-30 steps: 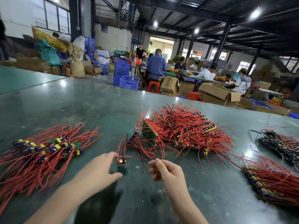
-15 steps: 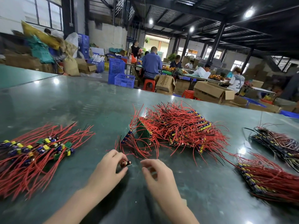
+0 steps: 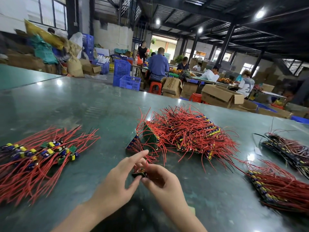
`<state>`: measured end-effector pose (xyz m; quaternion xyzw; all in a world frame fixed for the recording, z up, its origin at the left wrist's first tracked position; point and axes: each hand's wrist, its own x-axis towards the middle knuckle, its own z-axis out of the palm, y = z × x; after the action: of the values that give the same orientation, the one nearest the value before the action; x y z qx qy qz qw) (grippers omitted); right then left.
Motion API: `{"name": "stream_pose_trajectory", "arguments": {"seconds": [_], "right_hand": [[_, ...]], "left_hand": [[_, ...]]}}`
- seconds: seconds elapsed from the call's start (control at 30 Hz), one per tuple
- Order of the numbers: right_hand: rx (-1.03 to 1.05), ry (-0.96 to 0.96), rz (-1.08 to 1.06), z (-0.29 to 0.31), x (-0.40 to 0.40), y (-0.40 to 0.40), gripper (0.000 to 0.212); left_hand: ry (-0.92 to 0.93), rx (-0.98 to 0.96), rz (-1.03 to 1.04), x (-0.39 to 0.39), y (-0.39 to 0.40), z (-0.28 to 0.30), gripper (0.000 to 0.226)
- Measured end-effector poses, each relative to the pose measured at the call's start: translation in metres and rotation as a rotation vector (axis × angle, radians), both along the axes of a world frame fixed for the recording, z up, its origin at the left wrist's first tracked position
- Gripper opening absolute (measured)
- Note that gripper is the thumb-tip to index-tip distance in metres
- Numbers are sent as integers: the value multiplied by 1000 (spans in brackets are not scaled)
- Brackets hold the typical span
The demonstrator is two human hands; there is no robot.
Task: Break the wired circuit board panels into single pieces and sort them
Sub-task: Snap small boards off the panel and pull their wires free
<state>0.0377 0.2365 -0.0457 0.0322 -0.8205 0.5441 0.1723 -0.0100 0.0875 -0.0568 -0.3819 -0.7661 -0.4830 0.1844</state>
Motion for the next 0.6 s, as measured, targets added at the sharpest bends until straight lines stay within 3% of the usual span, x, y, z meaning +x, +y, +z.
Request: {"name": "stream_pose_trajectory", "arguments": {"seconds": [0.17, 0.23, 0.3, 0.37, 0.47, 0.6], "right_hand": [[-39, 56, -53, 4, 2, 0, 41], [-141, 28, -108, 5, 0, 2, 39], [-363, -45, -97, 6, -1, 4, 34], [-537, -111, -59, 9, -1, 5, 28], [-511, -162, -36, 10, 0, 3, 27], [-443, -176, -31, 10, 2, 0, 28]], "left_hand": [[-11, 102, -80, 2, 2, 3, 77], [18, 162, 10, 5, 5, 2, 67], [-95, 295, 141, 6, 8, 0, 49], [-312, 402, 127, 4, 12, -1, 35], [-506, 381, 4, 3, 13, -3, 22], [-543, 398, -4, 5, 14, -5, 23]]}}
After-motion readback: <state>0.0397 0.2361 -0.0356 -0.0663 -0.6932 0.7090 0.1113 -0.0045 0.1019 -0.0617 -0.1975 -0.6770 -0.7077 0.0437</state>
